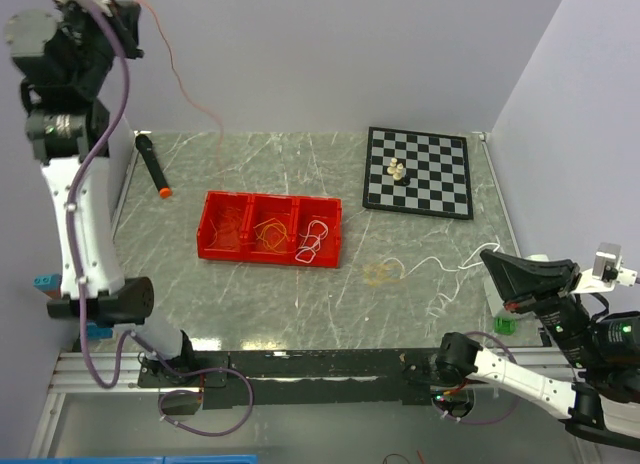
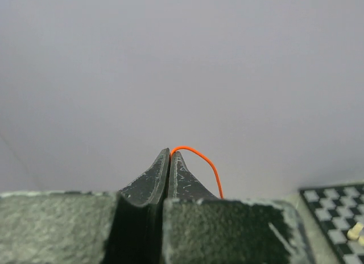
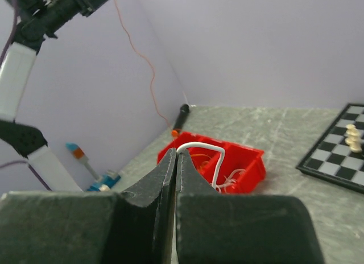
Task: Untangle the cables
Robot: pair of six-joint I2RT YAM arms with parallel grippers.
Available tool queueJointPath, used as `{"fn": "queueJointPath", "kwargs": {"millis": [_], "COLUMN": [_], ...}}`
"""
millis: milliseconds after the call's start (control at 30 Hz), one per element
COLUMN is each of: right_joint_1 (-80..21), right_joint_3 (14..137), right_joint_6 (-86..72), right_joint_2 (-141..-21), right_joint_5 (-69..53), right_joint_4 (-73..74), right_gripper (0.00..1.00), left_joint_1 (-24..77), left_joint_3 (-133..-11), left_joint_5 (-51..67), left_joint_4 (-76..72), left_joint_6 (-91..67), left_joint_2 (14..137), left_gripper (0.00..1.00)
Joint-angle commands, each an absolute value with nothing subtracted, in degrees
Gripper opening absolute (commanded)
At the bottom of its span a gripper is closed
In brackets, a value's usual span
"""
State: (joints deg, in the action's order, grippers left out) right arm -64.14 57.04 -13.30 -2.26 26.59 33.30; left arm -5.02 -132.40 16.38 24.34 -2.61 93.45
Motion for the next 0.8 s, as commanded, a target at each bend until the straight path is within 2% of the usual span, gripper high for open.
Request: {"fn": "queueJointPath", "kwargs": {"millis": [0, 300, 467, 567, 767], "right_joint_1": [-65.48, -65.57, -65.57, -65.57, -65.48], "right_joint_3": [53.62, 46.85, 44.48, 42.55, 38.50], "right_joint_6": [-14.41, -18.02, -19.33, -20.30, -22.58], "right_joint_2": [4.93, -1.91, -5.71, -8.08, -12.38], "right_joint_5": [25.31, 24.08, 24.17, 24.43, 25.66], "right_joint_4": [25.14, 21.45, 21.10, 20.22, 19.25], "right_gripper": [0.00, 0.00, 0.00, 0.00, 0.00], "left_joint_1": [-5.19, -4.48, -4.48, -4.13, -3.87], "left_joint_3": [-133.43, -128.41, -138.33, -138.69, -135.27], "left_joint_5": [16.97, 11.60, 15.02, 18.36, 16.18], "left_joint_4": [19.09, 7.75, 0.91, -6.75, -16.77], "left_joint_6": [-6.33, -6.85, -12.56, -14.67, -14.24], "left_joint_2": [87.81, 83.50, 86.22, 85.34, 82.19], "left_gripper": [0.01, 0.01, 0.01, 0.01, 0.02]}}
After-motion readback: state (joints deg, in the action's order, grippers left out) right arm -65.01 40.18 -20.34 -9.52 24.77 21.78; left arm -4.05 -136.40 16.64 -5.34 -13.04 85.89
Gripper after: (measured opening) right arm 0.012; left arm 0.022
